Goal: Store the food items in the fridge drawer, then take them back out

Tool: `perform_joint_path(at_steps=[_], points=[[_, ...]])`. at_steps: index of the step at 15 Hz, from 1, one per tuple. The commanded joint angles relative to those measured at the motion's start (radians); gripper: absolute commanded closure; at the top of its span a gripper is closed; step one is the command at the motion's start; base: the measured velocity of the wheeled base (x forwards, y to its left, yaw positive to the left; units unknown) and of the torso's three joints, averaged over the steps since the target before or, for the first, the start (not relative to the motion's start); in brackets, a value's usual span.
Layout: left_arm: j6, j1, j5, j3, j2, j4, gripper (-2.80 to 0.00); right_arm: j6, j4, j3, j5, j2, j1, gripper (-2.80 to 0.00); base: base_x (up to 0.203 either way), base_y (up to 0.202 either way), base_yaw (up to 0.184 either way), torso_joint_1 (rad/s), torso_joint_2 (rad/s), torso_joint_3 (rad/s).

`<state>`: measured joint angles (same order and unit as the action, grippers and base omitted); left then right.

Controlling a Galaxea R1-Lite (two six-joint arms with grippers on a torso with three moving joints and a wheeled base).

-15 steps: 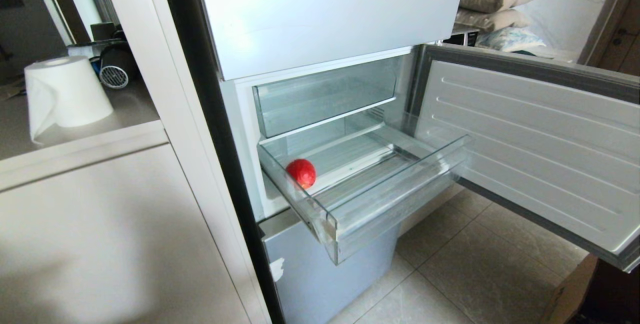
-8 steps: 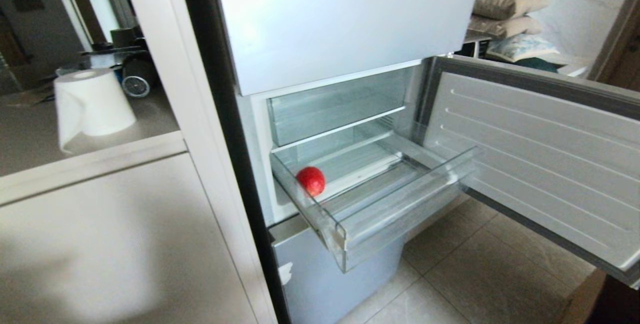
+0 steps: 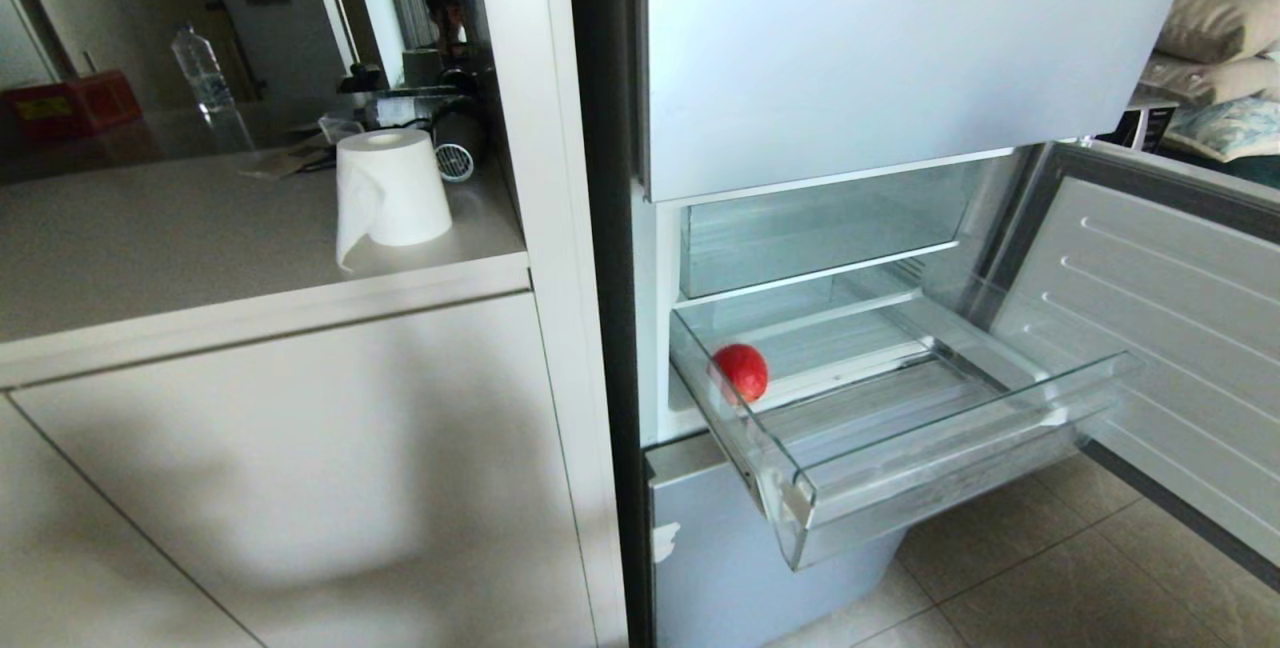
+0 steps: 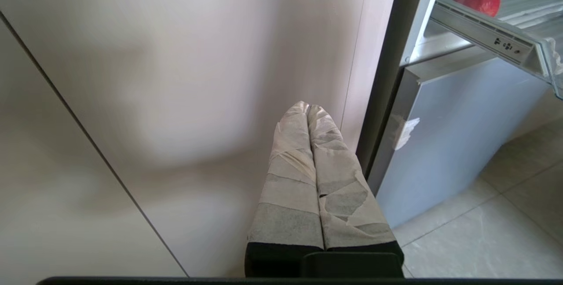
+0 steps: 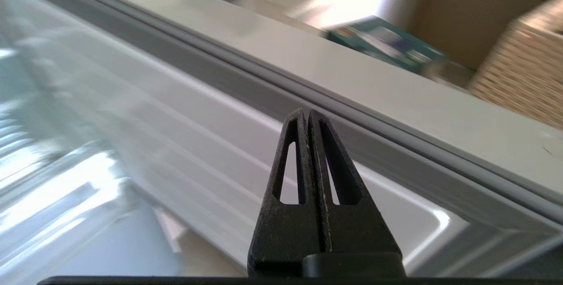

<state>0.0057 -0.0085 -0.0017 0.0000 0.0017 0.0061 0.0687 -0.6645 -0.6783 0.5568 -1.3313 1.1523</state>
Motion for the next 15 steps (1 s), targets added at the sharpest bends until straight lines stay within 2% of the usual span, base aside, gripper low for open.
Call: perform_joint_path(at_steps=[1,2,3,8,10,12,13,15], points=[[0.0,0.001,0.0,0.0,0.001,0.0,0.0,0.0,-0.004,-0.005,0.138,0.011,-0.016,0.0,0.0,0.0,0.0,0.0,0.0,0.0],[0.0,0.001,0.0,0.0,0.001,0.0,0.0,-0.002,0.001,-0.016,0.225,0.012,-0.062,0.0,0.0,0.0,0.0,0.0,0.0,0.0],[0.0,0.0,0.0,0.0,0.001,0.0,0.0,-0.004,0.023,-0.028,0.249,0.011,-0.138,0.0,0.0,0.0,0.0,0.0,0.0,0.0],[0.0,0.0,0.0,0.0,0.001,0.0,0.0,-0.021,0.283,-0.102,0.174,-0.042,-0.64,0.0,0.0,0.0,0.0,0.0,0.0,0.0],[0.0,-0.001,0.0,0.0,0.001,0.0,0.0,-0.042,0.34,-0.122,0.054,-0.126,-0.857,0.0,0.0,0.0,0.0,0.0,0.0,0.0],[0.0,0.001,0.0,0.0,0.001,0.0,0.0,-0.068,0.368,-0.16,-0.135,-0.238,-1.063,0.0,0.0,0.0,0.0,0.0,0.0,0.0],[0.0,0.0,0.0,0.0,0.001,0.0,0.0,-0.085,0.376,-0.198,-0.231,-0.322,-1.137,0.0,0.0,0.0,0.0,0.0,0.0,0.0],[0.0,0.001,0.0,0.0,0.001,0.0,0.0,-0.128,0.387,-0.296,-0.332,-0.453,-1.24,0.0,0.0,0.0,0.0,0.0,0.0,0.0]])
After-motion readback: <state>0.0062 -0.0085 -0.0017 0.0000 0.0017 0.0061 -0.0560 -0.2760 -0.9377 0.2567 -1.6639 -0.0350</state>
